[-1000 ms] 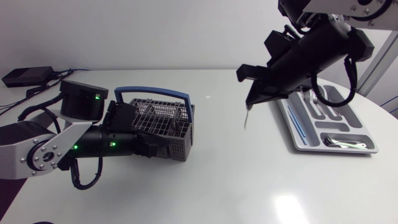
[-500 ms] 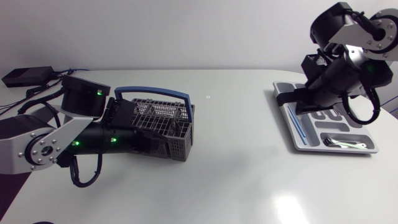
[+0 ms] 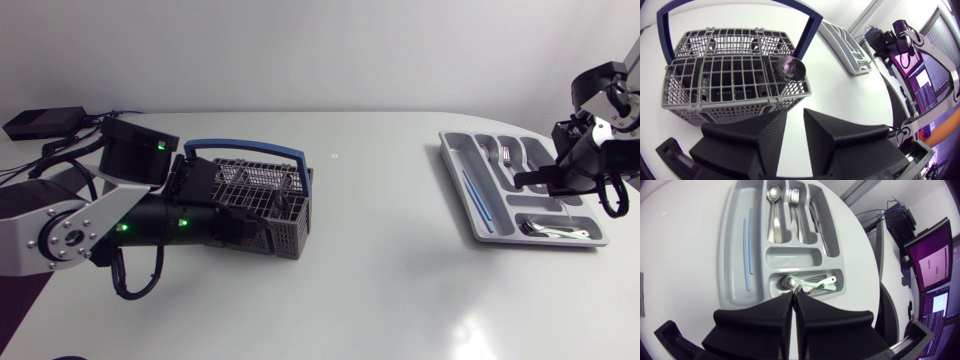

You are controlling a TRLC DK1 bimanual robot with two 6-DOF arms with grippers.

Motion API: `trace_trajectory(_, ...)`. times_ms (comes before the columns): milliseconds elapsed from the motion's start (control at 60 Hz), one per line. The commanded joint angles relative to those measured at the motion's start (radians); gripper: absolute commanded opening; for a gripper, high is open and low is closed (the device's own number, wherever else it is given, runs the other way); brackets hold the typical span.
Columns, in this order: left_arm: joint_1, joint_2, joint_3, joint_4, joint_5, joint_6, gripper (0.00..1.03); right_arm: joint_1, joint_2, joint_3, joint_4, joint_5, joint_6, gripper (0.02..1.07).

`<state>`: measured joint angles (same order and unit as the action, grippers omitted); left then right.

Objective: Unload the cutlery basket into the drawer organizer.

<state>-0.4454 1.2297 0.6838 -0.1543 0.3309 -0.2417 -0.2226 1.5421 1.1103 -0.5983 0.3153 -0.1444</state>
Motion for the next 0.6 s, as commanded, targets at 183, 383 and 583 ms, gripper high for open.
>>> trace_trajectory(183, -0.016, -0.029, 0.04, -0.034, -0.023, -0.021, 0.28, -0.116, 0.158, 0.006, 0.109, 0.028, -0.067, 0.08)
trace_trajectory(383, -0.021, -0.029, 0.051, -0.042, -0.029, -0.03, 0.28, -0.136, 0.24, 0.02, 0.158, 0.042, -0.073, 0.16)
trace_trajectory(583, -0.026, -0.032, 0.059, -0.064, -0.039, -0.036, 0.28, -0.118, 0.254, 0.008, 0.164, 0.044, -0.057, 0.62)
